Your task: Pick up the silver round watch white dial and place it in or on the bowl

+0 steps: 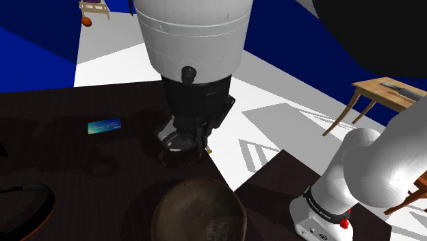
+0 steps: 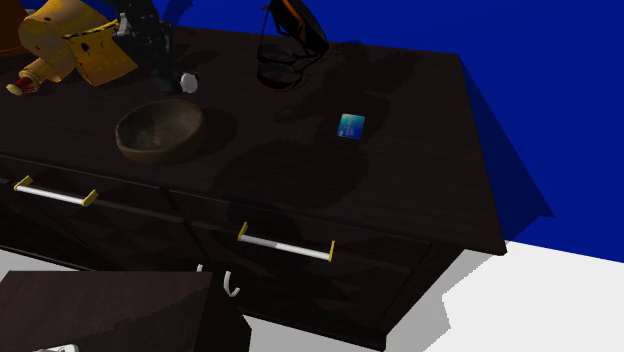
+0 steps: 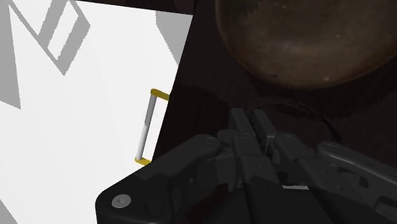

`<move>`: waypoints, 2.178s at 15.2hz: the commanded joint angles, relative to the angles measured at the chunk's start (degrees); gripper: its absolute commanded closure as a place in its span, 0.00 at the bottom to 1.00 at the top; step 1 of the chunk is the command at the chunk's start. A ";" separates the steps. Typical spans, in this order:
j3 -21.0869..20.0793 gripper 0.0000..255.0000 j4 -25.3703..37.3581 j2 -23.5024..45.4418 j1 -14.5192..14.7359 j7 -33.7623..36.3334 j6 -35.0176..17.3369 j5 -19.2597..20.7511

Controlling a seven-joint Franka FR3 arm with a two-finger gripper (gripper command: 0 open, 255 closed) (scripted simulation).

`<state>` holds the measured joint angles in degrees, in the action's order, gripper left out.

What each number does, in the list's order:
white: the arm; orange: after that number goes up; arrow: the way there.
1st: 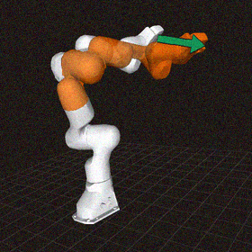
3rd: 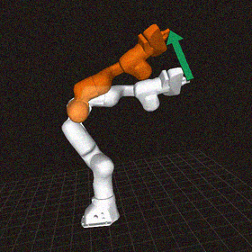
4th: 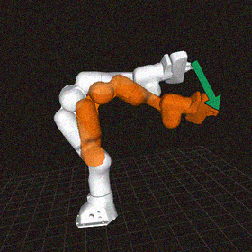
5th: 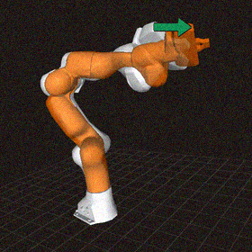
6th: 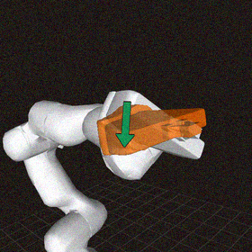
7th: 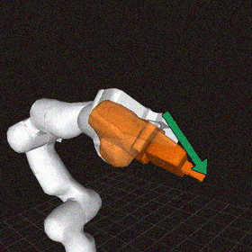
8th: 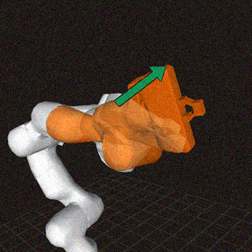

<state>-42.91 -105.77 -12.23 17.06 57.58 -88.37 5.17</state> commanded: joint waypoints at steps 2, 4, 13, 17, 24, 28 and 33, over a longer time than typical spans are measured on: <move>-0.66 1.00 -2.07 -3.83 1.71 1.56 1.13 -2.99; -1.37 1.00 -2.94 -5.85 2.99 3.02 2.00 -4.74; -2.25 1.00 -9.75 -7.24 4.07 4.47 -3.58 -6.16; -2.69 1.00 -12.69 -7.11 4.21 4.99 -6.58 -6.28; -3.30 1.00 -15.63 -6.68 4.28 5.69 -9.82 -6.26; -3.31 1.00 -15.63 -6.68 4.27 5.69 -9.82 -6.26; -3.30 0.00 -15.62 -6.68 4.27 5.69 -9.81 -6.26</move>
<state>-46.22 -121.38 -18.91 21.33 63.27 -98.18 -1.08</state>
